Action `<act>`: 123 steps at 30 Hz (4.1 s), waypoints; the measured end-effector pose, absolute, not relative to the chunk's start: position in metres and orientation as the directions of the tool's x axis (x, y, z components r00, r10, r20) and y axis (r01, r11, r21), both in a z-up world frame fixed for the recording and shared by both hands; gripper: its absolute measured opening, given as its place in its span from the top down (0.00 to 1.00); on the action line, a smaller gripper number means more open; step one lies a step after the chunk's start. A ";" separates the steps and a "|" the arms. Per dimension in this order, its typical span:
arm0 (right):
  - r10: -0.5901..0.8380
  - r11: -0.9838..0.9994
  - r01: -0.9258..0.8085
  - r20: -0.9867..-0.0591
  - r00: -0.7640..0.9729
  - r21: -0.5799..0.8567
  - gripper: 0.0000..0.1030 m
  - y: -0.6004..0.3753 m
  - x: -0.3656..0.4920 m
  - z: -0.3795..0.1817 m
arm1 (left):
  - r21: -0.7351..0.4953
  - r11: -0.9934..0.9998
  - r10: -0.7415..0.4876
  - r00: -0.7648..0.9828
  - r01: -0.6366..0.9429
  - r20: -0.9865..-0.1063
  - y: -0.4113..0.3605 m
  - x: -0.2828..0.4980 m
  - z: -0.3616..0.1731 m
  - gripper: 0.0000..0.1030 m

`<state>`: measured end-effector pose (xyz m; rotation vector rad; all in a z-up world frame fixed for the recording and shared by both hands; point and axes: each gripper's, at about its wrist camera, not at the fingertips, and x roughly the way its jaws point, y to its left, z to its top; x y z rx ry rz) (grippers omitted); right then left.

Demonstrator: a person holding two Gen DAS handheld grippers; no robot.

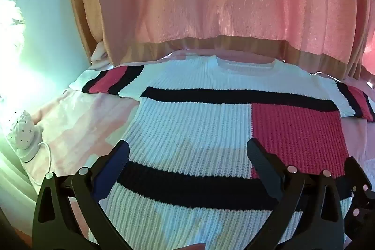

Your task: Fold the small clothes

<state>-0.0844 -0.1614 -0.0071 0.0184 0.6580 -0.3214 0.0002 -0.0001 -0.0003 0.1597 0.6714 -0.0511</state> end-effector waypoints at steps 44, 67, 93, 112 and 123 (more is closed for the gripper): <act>-0.286 0.950 0.301 -0.618 0.732 -0.083 0.05 -0.169 -0.148 0.017 | 0.148 0.980 0.004 0.719 0.137 -0.695 0.006 -0.058 0.021 0.05; -0.289 0.948 0.306 -0.625 0.725 -0.083 0.05 -0.175 -0.153 0.012 | 0.165 0.977 0.019 0.721 0.133 -0.693 0.003 -0.058 0.017 0.05; -0.288 0.948 0.306 -0.628 0.723 -0.082 0.05 -0.176 -0.153 0.011 | 0.176 0.976 0.029 0.724 0.129 -0.689 0.000 -0.058 0.015 0.05; -0.287 0.949 0.305 -0.629 0.722 -0.082 0.05 -0.176 -0.153 0.010 | 0.177 0.975 0.029 0.721 0.131 -0.692 0.001 -0.057 0.014 0.05; -0.242 0.921 0.373 -0.585 0.774 0.112 0.05 -0.294 -0.152 0.055 | -0.011 0.974 -0.179 0.735 0.227 -0.654 -0.010 -0.038 0.060 0.05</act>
